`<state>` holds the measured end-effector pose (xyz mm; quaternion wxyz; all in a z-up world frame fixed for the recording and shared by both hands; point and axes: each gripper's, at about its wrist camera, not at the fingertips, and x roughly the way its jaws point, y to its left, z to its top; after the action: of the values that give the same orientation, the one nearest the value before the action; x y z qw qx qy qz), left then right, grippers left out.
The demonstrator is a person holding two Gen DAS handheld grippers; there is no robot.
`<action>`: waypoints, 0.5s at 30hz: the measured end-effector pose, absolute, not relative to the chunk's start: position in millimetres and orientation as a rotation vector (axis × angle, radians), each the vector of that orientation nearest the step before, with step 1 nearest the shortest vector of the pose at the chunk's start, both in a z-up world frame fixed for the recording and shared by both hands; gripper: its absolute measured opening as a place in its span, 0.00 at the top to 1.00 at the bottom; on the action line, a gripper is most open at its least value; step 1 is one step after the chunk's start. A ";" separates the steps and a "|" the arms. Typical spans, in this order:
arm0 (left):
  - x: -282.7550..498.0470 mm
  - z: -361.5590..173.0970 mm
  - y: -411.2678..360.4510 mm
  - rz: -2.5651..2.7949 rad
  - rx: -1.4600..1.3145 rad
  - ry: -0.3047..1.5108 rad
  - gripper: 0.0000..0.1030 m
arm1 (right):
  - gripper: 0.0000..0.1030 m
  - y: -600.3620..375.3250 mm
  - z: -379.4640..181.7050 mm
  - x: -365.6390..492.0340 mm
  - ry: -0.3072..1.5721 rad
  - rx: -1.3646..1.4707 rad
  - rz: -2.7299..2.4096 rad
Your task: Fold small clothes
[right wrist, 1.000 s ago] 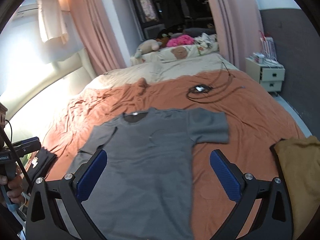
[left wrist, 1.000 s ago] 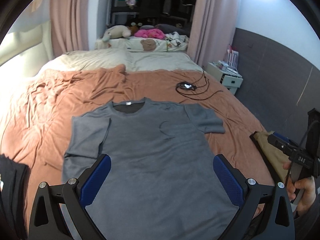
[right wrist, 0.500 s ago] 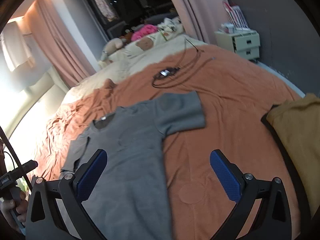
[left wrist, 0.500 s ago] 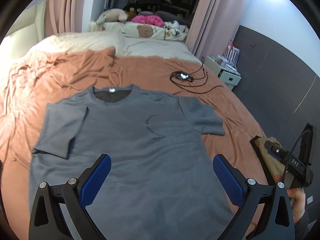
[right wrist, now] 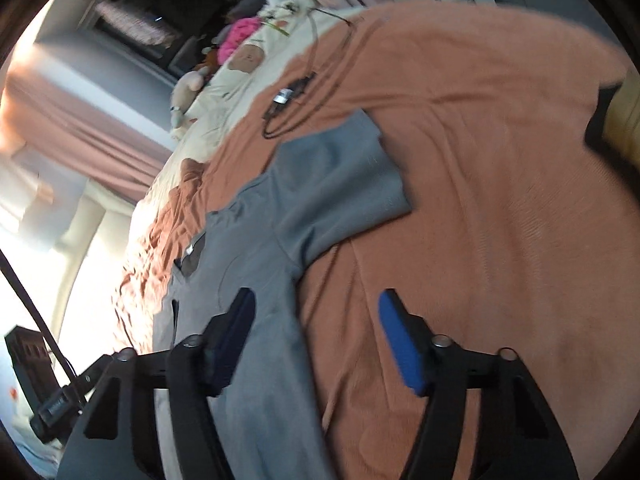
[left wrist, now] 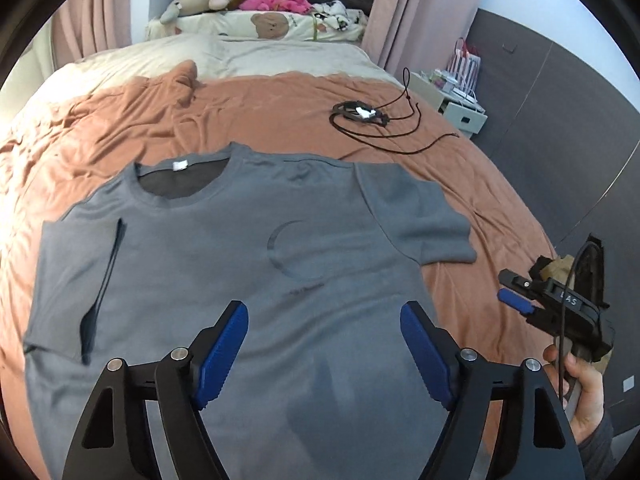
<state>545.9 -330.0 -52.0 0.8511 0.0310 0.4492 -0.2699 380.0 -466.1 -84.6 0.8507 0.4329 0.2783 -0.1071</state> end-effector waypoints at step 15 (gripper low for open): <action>592.7 -89.7 -406.4 -0.585 0.090 1.037 0.53 | 0.63 -528.2 -129.6 416.8 0.587 1.145 -0.299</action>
<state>592.7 -406.4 -89.7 0.8270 0.0423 0.4882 -0.2757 416.8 -528.2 -129.6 0.7898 0.5316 0.2725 -0.1390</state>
